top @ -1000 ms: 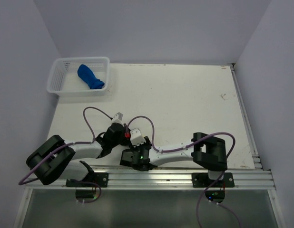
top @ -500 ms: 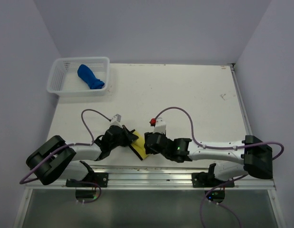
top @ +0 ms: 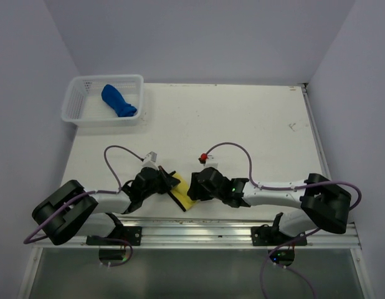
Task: Roll the towels
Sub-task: Roll the towel
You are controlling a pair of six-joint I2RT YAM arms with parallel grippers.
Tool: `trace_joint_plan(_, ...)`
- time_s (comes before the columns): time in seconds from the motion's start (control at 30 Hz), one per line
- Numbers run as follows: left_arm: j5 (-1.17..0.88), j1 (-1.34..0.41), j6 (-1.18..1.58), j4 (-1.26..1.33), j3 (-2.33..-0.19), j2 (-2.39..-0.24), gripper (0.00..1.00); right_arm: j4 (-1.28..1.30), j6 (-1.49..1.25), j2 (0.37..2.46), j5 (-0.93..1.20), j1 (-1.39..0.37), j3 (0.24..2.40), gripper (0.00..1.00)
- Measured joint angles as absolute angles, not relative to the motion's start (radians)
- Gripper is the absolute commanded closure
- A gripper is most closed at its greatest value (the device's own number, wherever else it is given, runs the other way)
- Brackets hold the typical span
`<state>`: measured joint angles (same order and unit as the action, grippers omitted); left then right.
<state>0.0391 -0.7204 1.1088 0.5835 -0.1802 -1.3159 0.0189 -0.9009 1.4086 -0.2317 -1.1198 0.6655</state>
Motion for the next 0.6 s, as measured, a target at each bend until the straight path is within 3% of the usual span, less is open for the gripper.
trace_joint_plan(0.43,0.041,-0.723,1.109,0.599,-0.171,-1.316,1.0,-0.086,-0.914,1.458,-0.18,-1.12,0.581,0.51)
trace_joint_plan(0.53,0.041,-0.723,1.109,0.603,-0.171,-1.319,1.0,-0.094,-0.878,1.464,-0.172,-1.127,0.584,0.54)
trace_joint_plan(0.6,0.041,-0.723,1.109,0.606,-0.171,-1.322,1.0,-0.085,-0.838,1.472,-0.174,-1.147,0.6,0.63)
